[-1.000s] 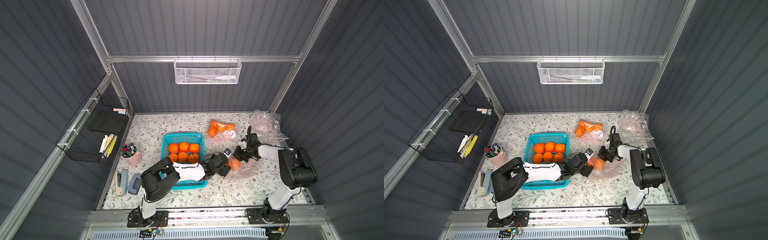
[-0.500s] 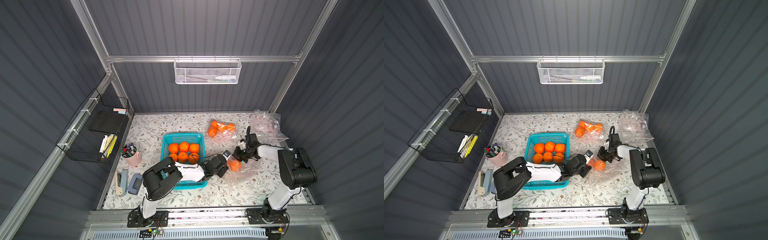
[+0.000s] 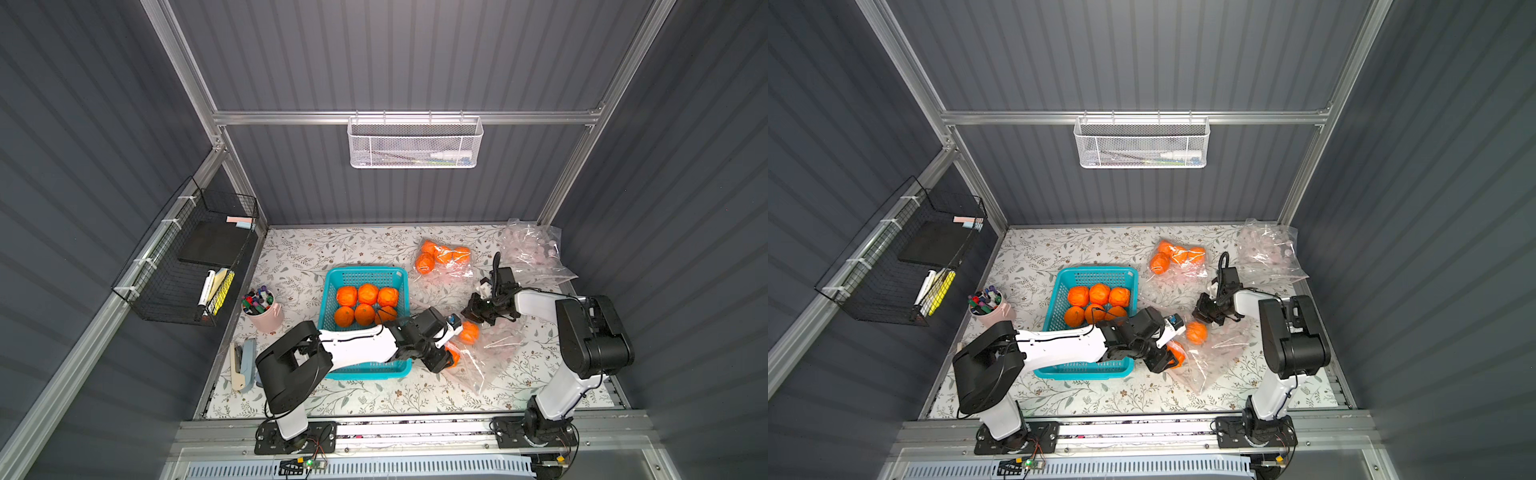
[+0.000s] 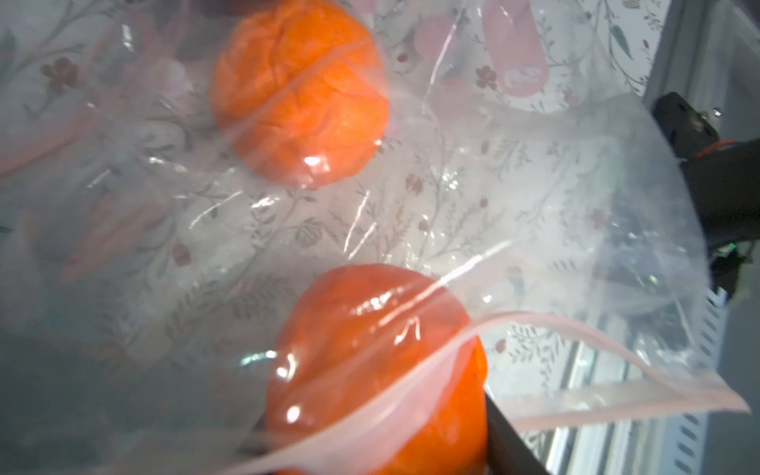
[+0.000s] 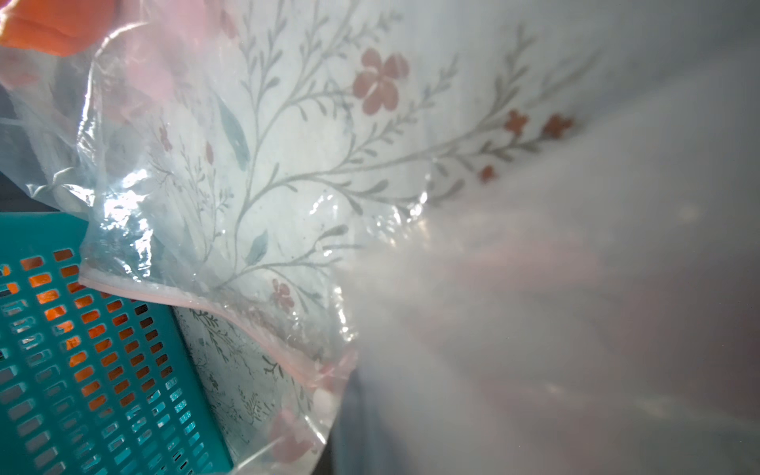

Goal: Open the zip-top bag and take out the orange
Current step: Pick up the orange from the zipper food storage bag.

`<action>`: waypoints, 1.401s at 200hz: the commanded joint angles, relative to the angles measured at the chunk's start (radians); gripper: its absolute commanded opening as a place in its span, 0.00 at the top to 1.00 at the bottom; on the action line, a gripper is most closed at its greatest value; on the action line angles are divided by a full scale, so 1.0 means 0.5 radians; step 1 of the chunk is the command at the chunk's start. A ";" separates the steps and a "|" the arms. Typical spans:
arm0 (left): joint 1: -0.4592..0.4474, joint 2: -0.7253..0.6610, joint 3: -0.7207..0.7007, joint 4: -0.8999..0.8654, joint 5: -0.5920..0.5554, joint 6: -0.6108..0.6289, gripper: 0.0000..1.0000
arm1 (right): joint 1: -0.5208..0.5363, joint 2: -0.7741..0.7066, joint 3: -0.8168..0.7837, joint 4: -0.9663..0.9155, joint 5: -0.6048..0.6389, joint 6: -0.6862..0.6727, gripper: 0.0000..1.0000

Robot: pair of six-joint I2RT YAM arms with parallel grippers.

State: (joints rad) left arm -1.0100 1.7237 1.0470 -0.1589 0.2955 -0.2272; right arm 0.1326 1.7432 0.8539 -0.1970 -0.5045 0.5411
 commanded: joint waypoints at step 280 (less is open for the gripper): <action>0.275 -0.777 0.043 -0.705 -0.494 0.113 0.48 | 0.014 -0.017 -0.033 -0.100 0.089 -0.028 0.93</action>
State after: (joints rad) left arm -0.9169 1.4078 1.0836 -0.3885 0.4595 -0.0628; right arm 0.1337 1.7416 0.8539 -0.1986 -0.4973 0.5377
